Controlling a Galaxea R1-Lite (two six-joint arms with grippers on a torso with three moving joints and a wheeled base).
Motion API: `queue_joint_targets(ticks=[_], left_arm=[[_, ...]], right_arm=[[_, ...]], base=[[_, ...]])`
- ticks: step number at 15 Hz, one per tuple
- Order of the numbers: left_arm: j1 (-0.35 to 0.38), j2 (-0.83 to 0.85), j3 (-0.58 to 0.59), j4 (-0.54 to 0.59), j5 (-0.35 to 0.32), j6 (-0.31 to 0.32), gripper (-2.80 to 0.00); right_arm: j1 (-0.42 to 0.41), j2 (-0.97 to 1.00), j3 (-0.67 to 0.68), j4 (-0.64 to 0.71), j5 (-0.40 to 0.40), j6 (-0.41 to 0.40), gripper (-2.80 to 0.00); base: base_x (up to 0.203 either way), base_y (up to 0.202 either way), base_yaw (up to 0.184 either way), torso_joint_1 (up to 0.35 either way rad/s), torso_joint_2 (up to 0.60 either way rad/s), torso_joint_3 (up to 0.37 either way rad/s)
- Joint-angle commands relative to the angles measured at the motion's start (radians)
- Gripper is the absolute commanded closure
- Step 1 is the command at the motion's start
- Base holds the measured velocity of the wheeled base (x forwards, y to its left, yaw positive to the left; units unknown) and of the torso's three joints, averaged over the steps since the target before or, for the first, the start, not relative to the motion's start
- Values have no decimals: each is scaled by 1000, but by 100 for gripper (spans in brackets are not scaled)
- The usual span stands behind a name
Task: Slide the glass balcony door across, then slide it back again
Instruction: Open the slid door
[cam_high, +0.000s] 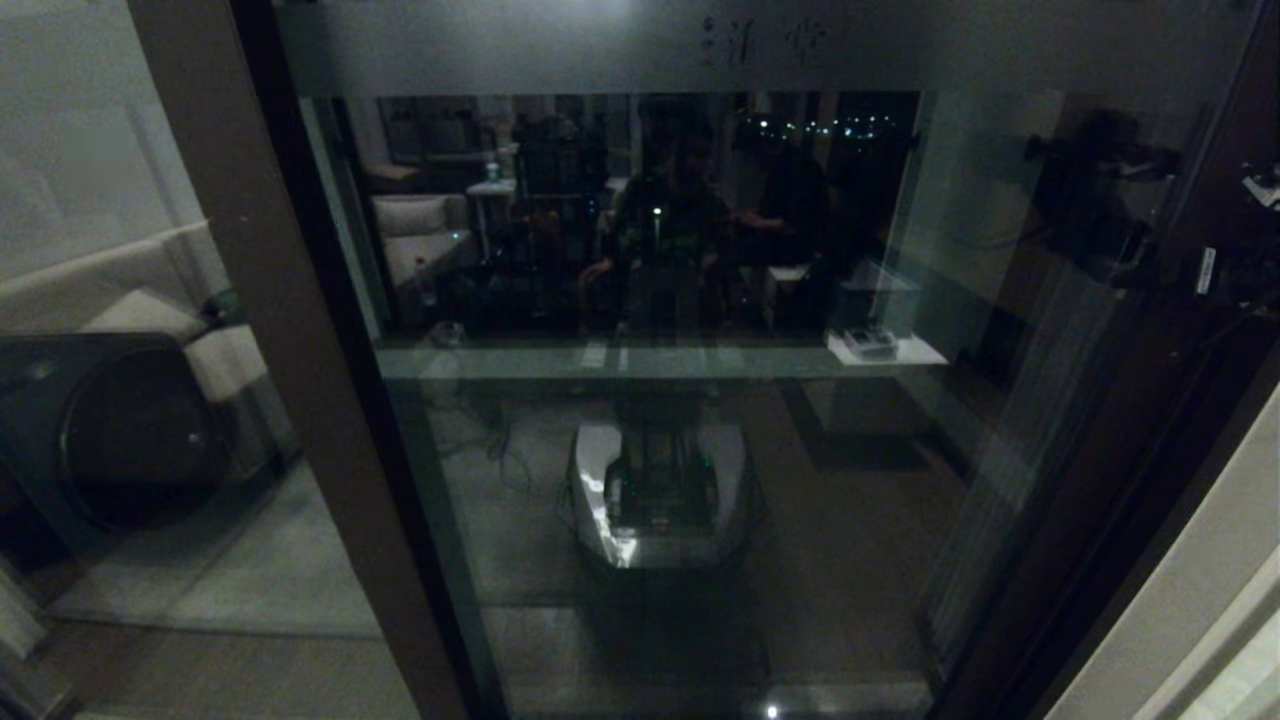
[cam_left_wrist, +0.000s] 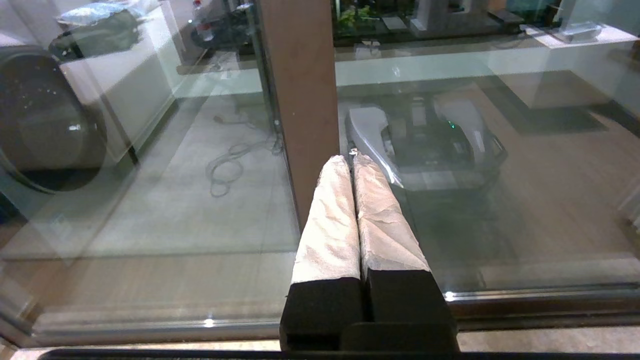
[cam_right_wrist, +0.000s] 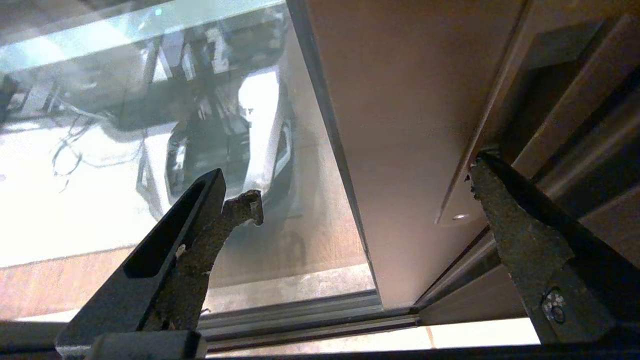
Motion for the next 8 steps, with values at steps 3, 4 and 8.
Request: queue_joint_targets(ticks=[3,4,8], left_arm=[[0,0,2,0,0,0,0],[0,0,2,0,1,0,0],[0,0,2,0,0,0,0]], right_arm=[[5,-12,33,-53,-6,-1,-280],[4,-12,31,-54,-6,-1,-280],[-1,-25,36,-54,-6,-1,-280]], base=[[0,0,0,0,0,0],[0,0,0,0,0,0],[0,0,0,0,0,0]])
